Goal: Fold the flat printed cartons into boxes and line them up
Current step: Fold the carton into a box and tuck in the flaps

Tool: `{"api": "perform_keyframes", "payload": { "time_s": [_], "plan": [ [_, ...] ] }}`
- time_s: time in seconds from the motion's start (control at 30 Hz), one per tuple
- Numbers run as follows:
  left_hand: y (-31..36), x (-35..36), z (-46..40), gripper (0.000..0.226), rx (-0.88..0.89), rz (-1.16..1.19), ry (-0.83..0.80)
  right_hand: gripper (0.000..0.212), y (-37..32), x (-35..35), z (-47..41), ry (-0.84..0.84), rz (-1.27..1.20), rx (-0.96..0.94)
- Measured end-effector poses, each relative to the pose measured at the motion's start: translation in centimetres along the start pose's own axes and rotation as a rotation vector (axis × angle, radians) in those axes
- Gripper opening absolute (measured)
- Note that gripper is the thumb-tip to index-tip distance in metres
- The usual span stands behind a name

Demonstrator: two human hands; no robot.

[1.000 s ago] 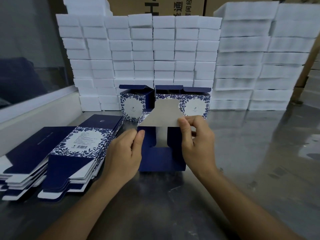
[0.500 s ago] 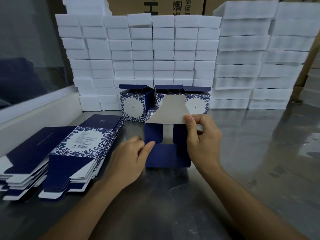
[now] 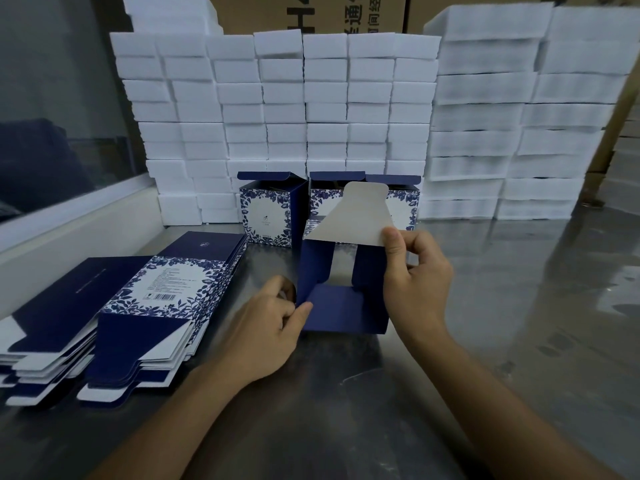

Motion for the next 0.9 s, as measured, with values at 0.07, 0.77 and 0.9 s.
{"api": "perform_keyframes", "payload": {
  "time_s": [0.07,0.77,0.9],
  "plan": [
    [0.1,-0.1,0.0,0.054,0.001,-0.002,0.0,0.023,0.0,0.1,0.0,-0.011,-0.005,0.012],
    [-0.2,-1.9,-0.7,0.04,-0.332,0.808,0.296,0.028,-0.9,3.2,1.3,-0.275,-0.214,-0.008],
    [-0.8,-1.9,-0.5,0.026,-0.401,0.879,0.29,0.015,-0.5,3.3,1.4,-0.297,-0.264,0.082]
  ]
}}
Point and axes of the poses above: each hand's wrist, its own z-axis away from the middle knuckle, its own x-axis out of the palm, y = z × x, the point moved 9 cm from there along -z, towards the middle knuckle, and after that the axes turned 5 degrees about x, right-handed, at the moved point
